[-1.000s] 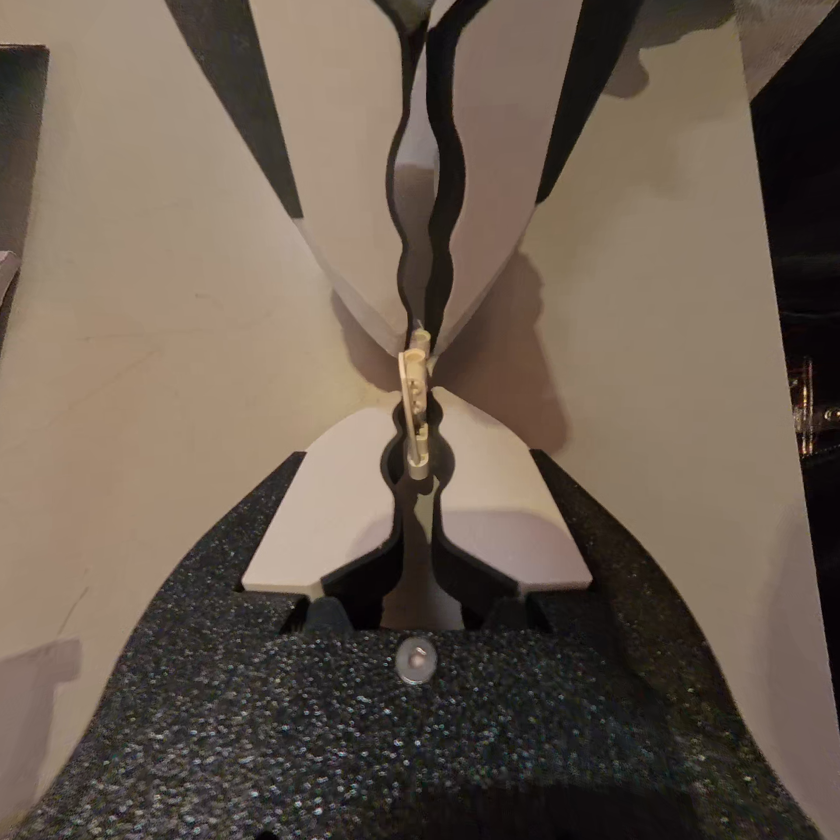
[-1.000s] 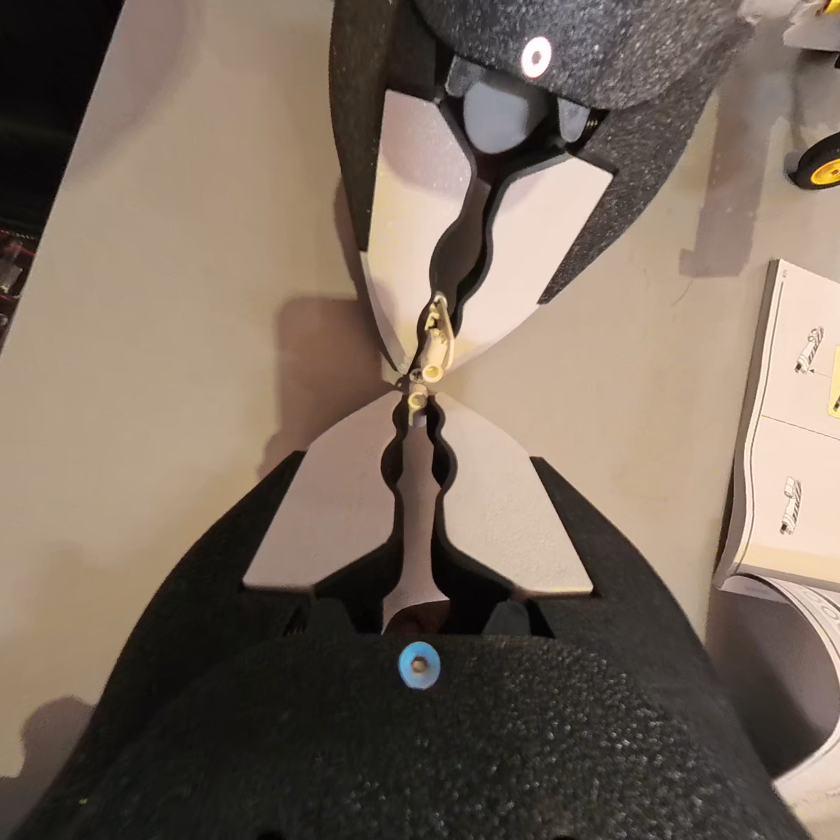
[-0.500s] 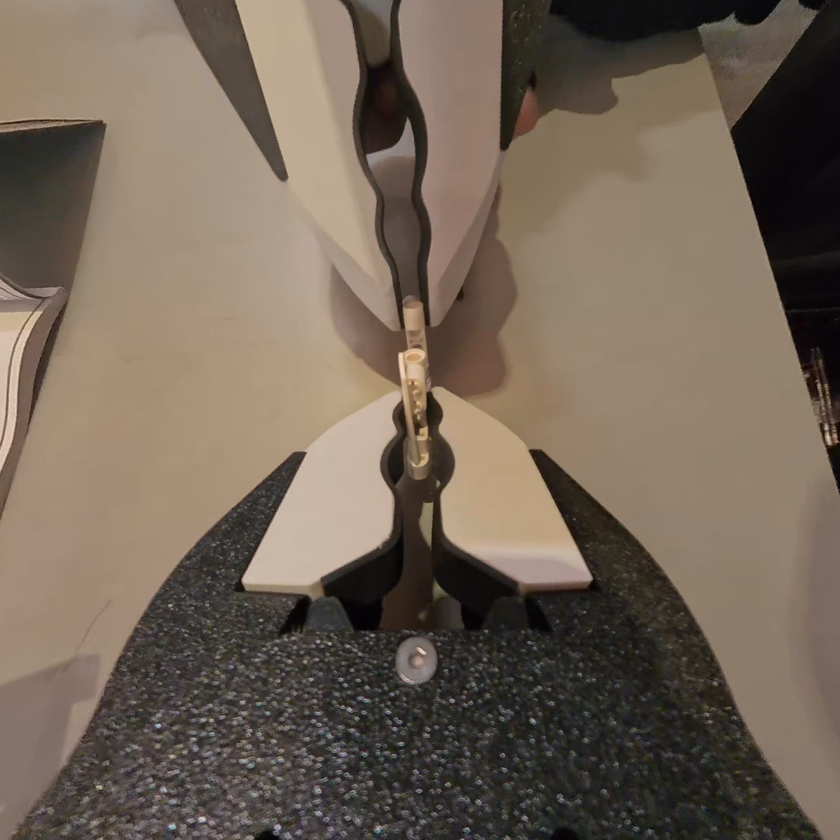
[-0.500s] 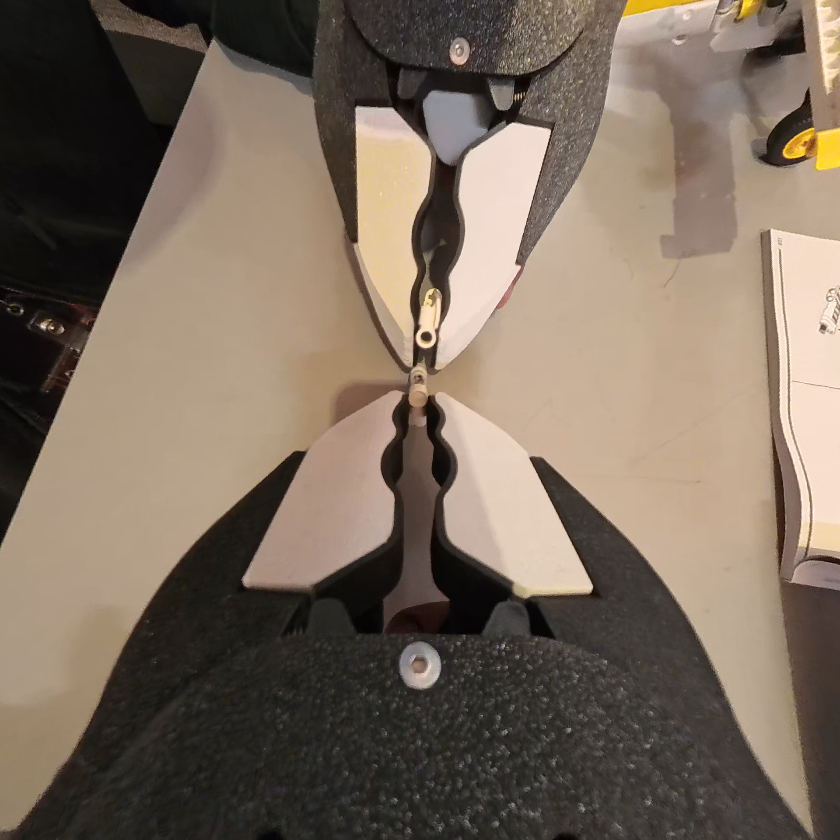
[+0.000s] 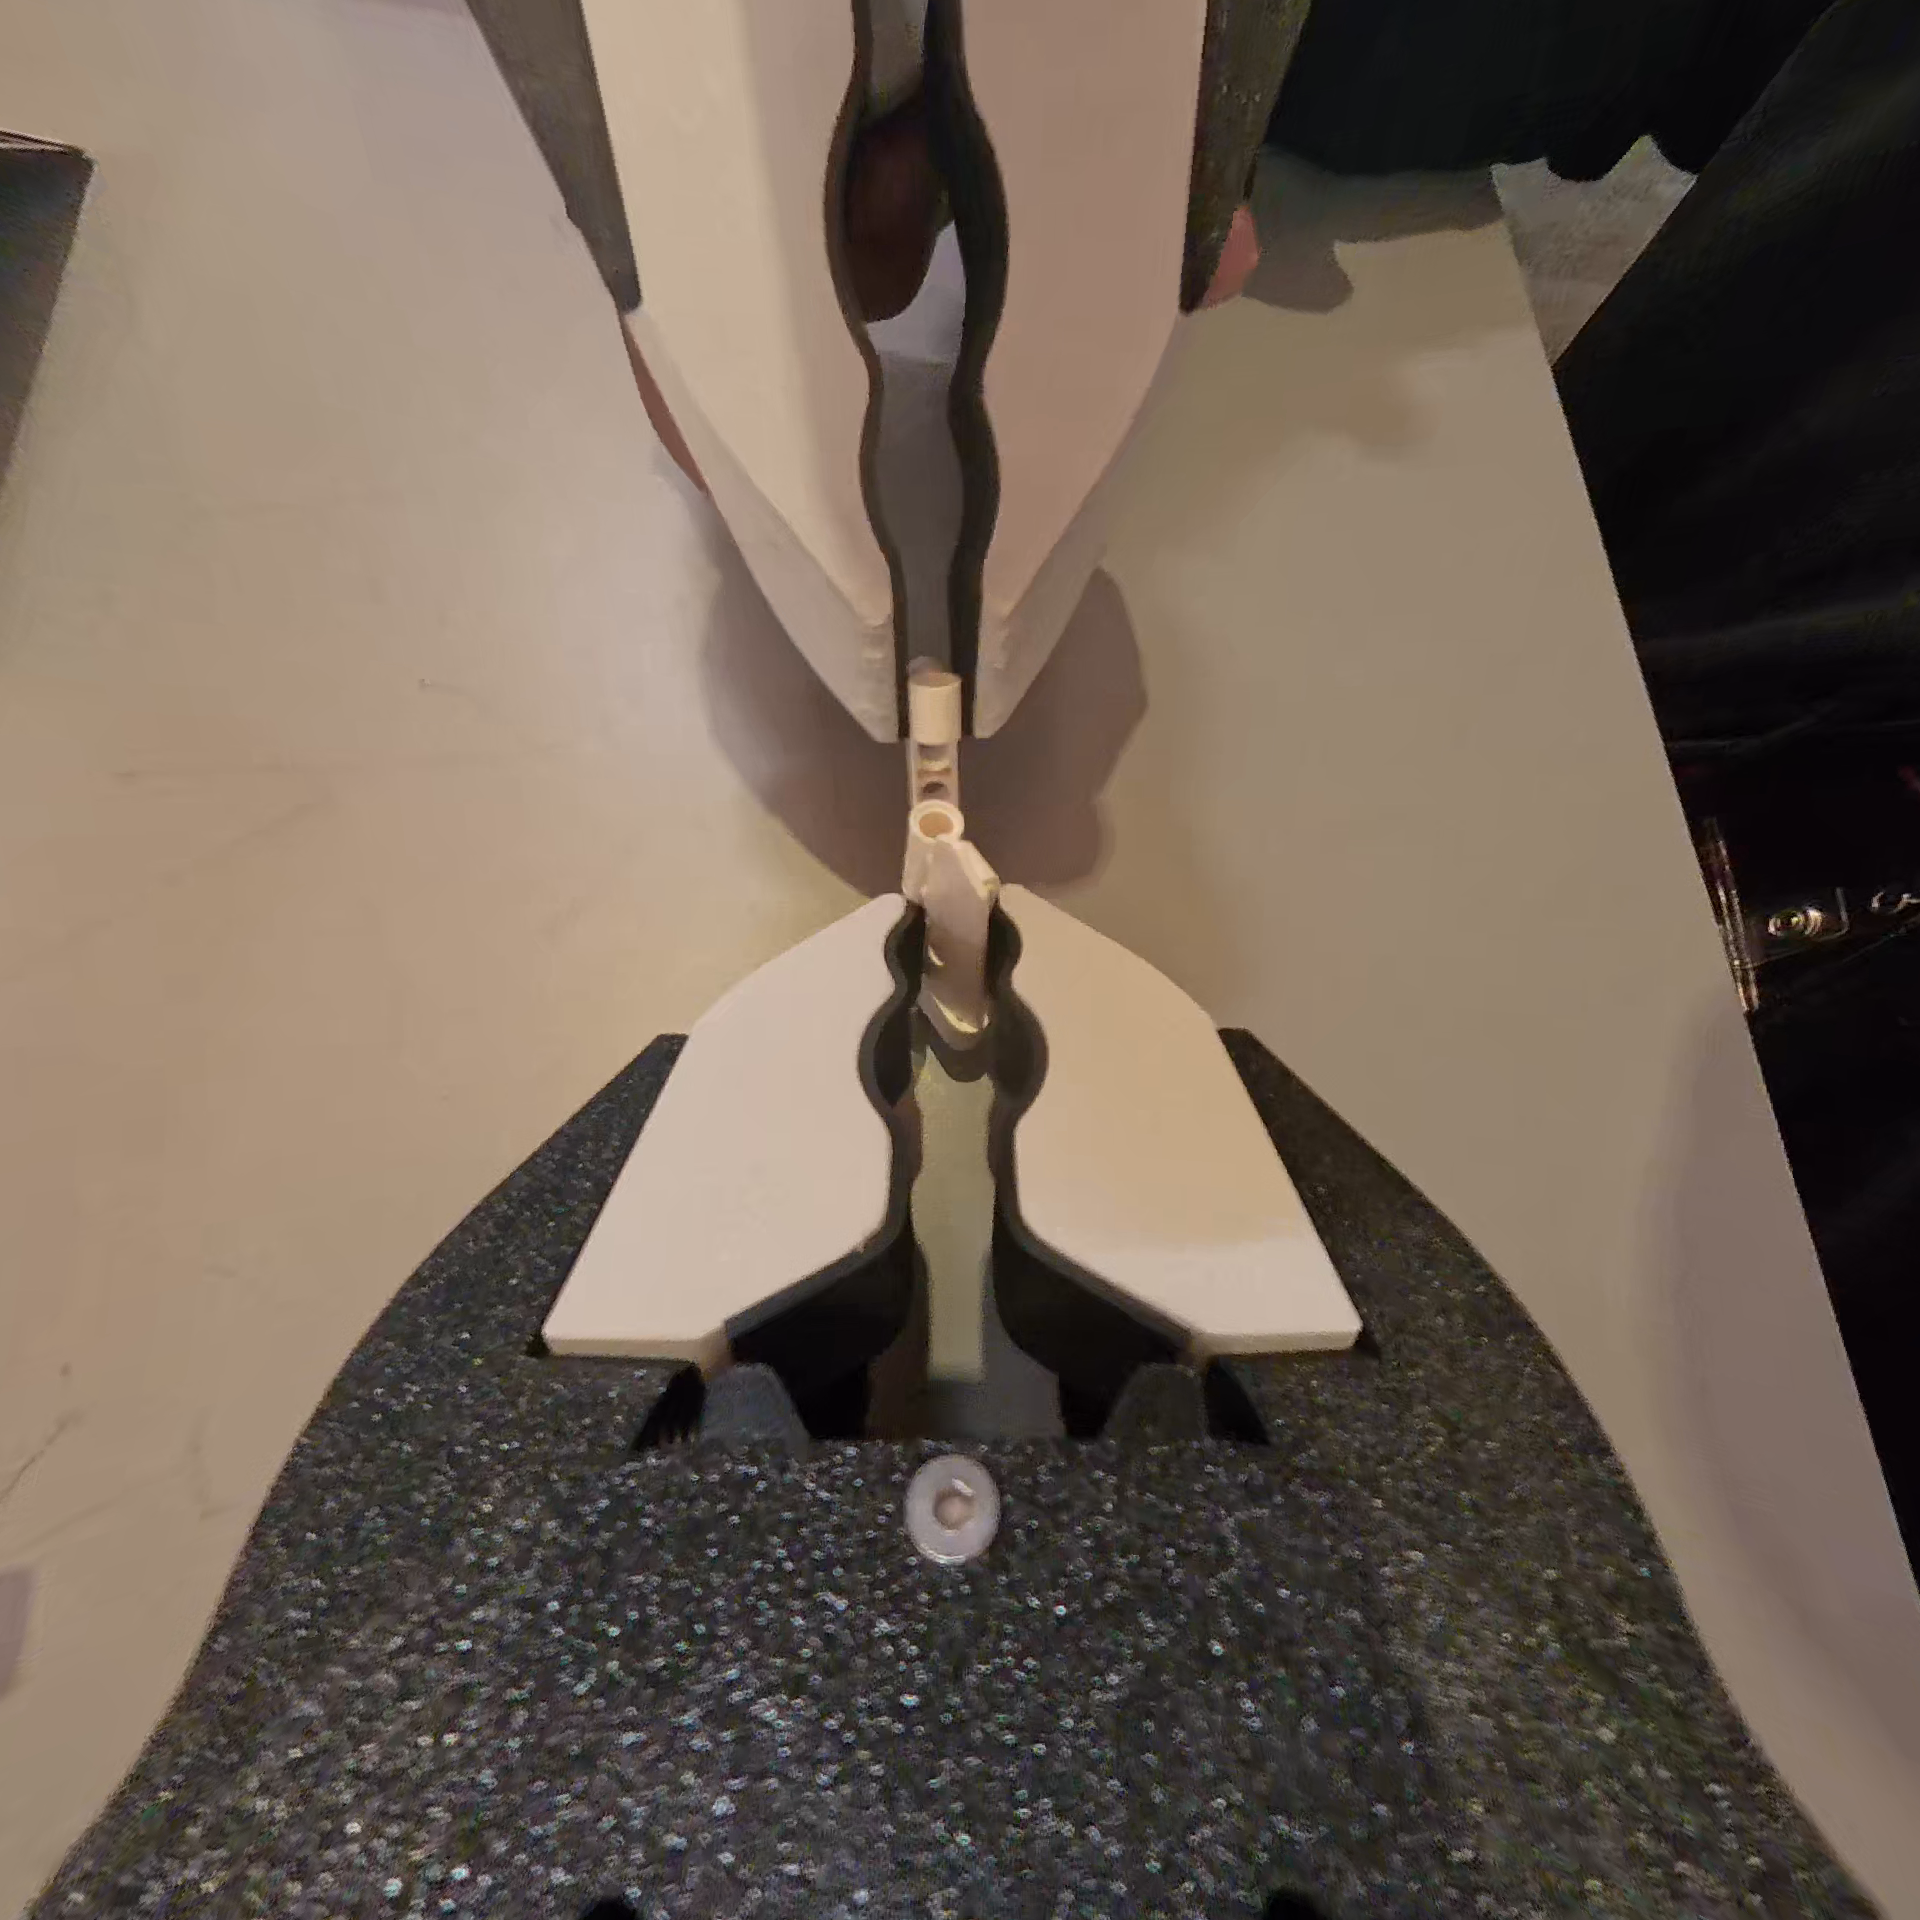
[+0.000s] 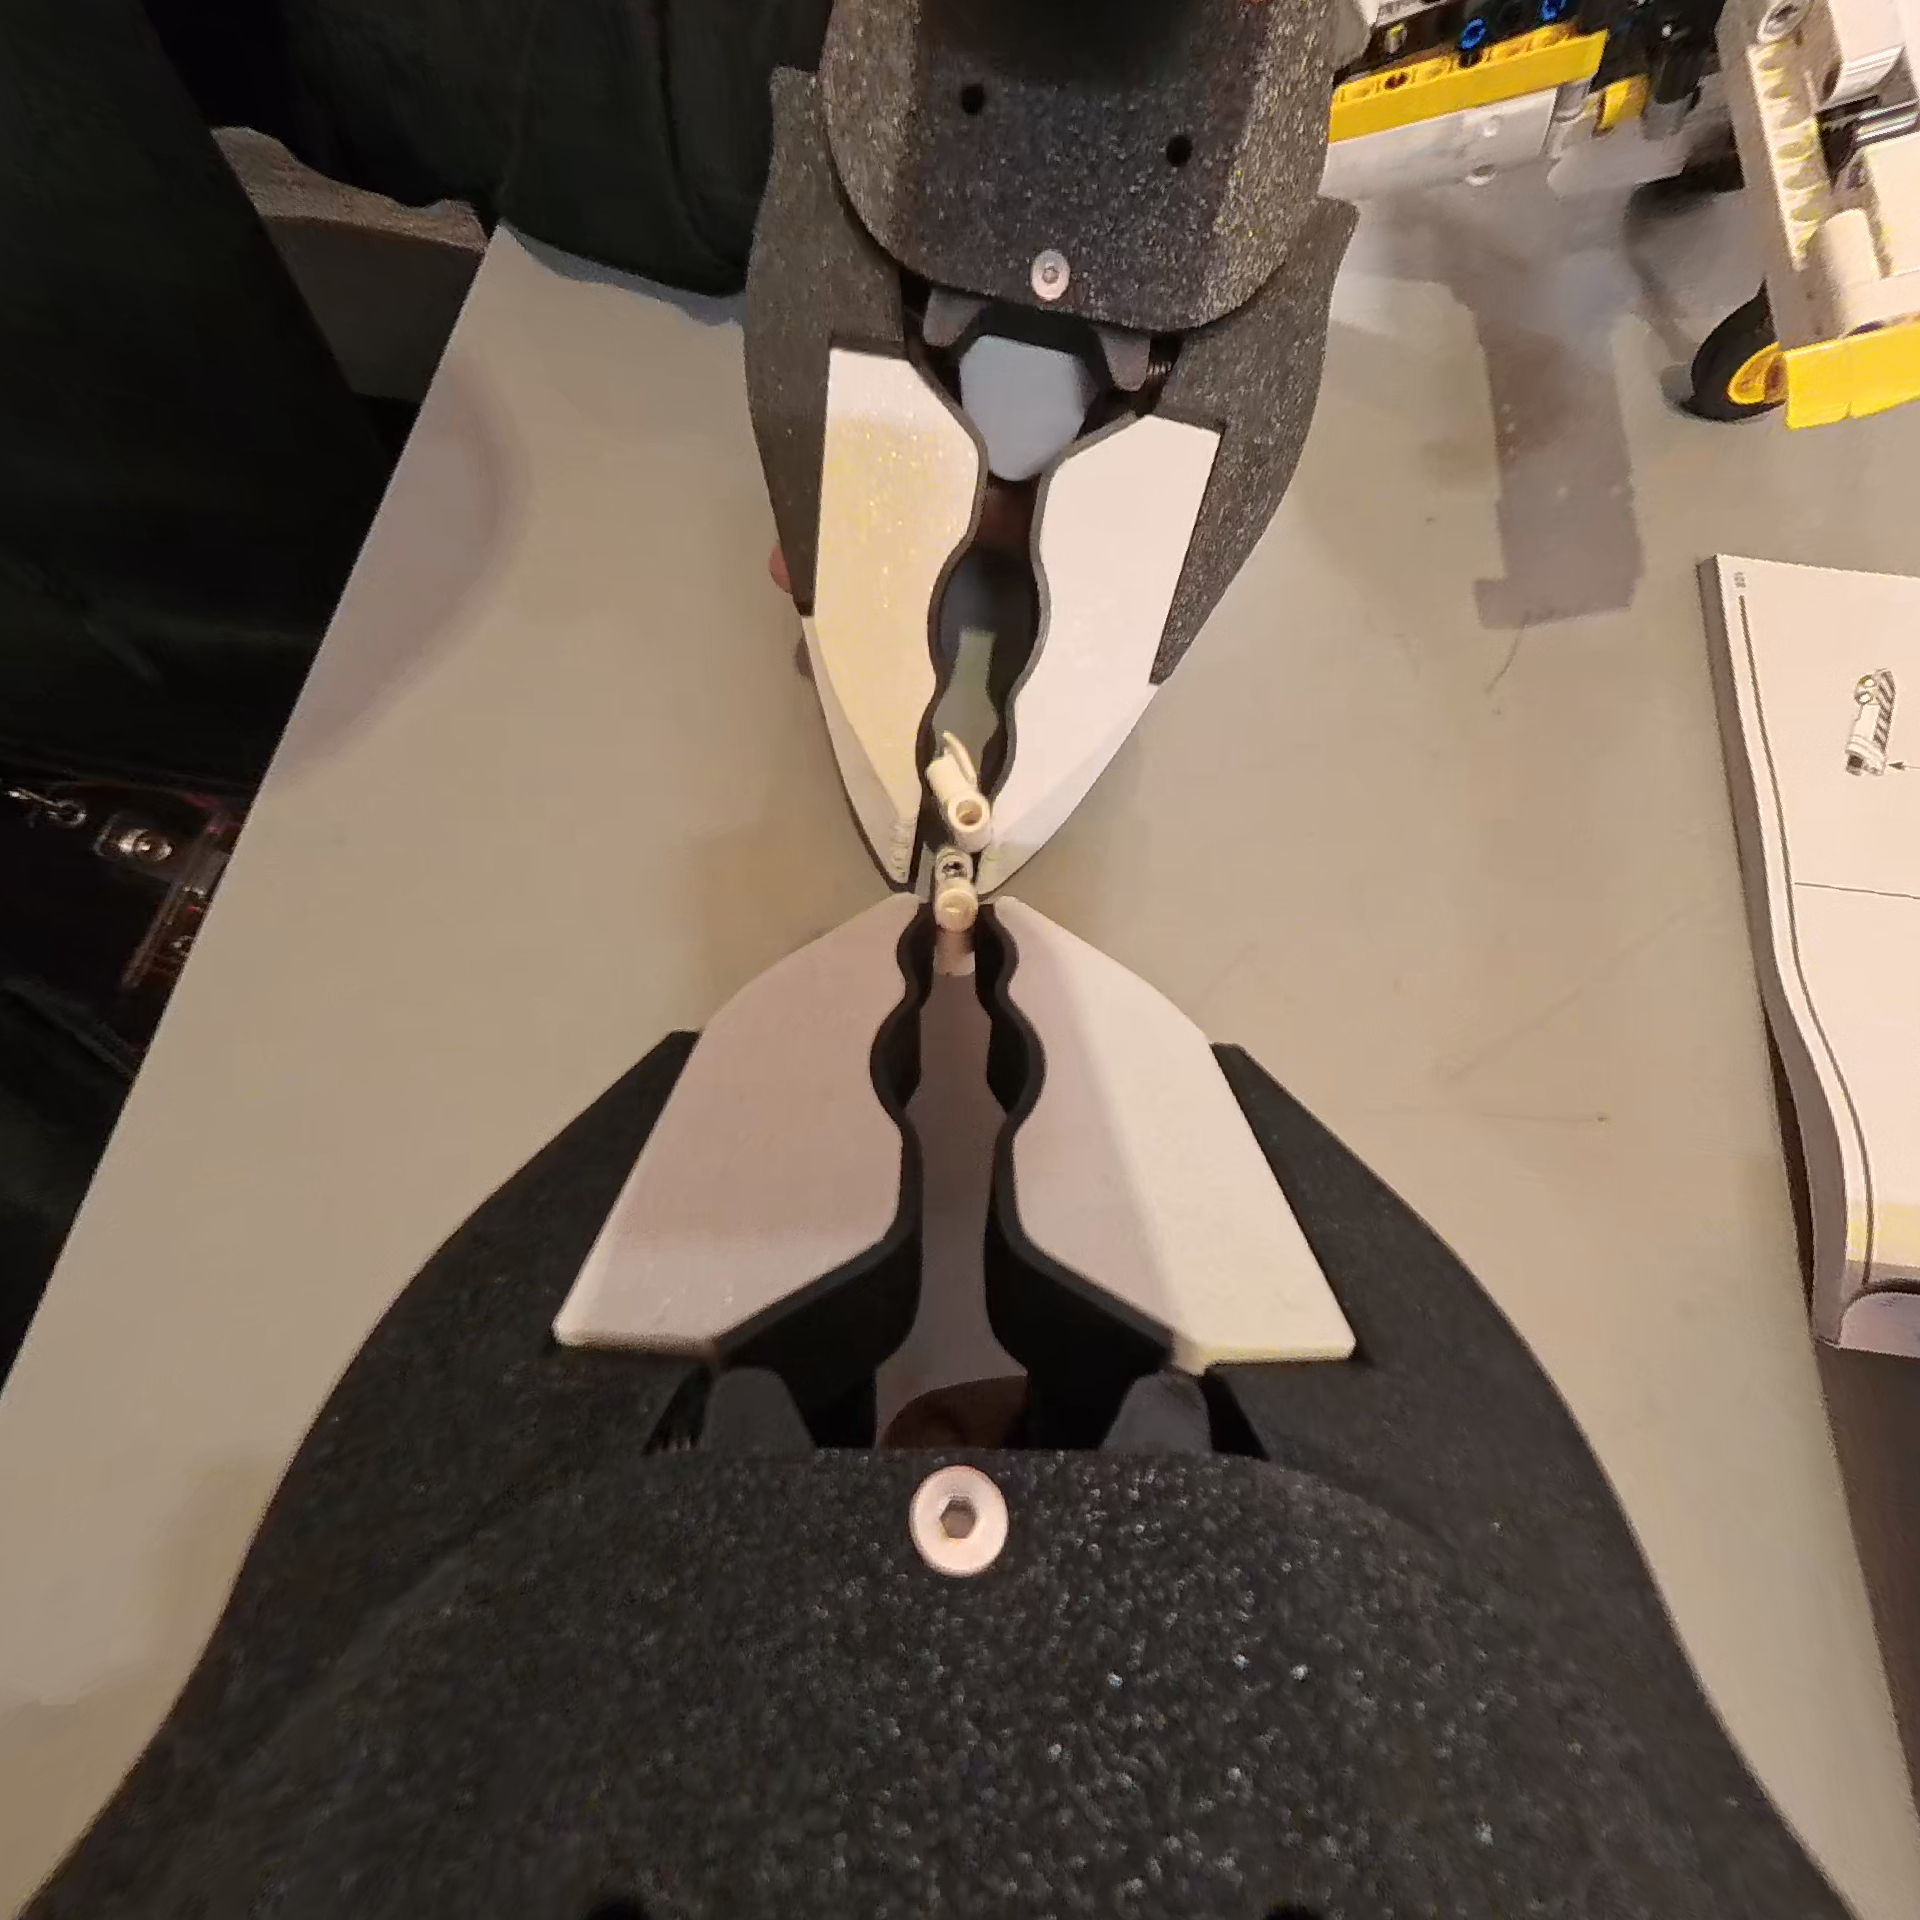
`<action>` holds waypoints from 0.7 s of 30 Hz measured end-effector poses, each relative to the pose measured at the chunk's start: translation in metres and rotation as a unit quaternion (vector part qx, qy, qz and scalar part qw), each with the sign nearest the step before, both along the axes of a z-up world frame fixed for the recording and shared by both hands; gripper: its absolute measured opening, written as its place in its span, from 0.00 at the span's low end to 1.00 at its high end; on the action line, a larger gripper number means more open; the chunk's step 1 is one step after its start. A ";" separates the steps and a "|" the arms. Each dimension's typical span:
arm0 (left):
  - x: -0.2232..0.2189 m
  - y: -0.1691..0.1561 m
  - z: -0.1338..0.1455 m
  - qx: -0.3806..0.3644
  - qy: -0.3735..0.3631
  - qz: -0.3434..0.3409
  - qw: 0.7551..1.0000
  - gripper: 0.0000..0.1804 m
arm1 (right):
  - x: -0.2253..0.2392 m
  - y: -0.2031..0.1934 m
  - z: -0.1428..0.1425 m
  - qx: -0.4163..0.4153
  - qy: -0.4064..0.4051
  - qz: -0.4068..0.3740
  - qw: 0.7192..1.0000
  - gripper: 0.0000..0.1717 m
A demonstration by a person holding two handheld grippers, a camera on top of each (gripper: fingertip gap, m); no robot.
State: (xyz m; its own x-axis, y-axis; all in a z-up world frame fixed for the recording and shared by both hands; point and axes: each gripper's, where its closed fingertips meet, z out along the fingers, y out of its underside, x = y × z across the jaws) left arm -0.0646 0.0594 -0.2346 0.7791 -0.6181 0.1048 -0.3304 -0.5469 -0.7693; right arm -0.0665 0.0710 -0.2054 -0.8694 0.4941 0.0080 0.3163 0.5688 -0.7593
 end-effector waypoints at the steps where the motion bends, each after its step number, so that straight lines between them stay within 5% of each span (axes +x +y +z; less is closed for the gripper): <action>1: 0.000 0.000 0.000 0.000 -0.003 0.000 1.000 0.06 | 0.000 0.000 0.000 0.001 0.002 0.000 1.000 0.04; 21: -0.008 0.016 0.020 0.081 -0.021 0.055 0.995 0.05 | -0.015 0.000 0.020 -0.066 0.065 -0.038 0.995 0.04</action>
State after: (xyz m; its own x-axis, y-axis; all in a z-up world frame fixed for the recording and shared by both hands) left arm -0.0725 0.0756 -0.2142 0.8396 -0.5414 0.0447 -0.2409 -0.4448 -0.8626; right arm -0.0814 0.0706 -0.1850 -0.8259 0.5618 0.0484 0.2490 0.4403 -0.8626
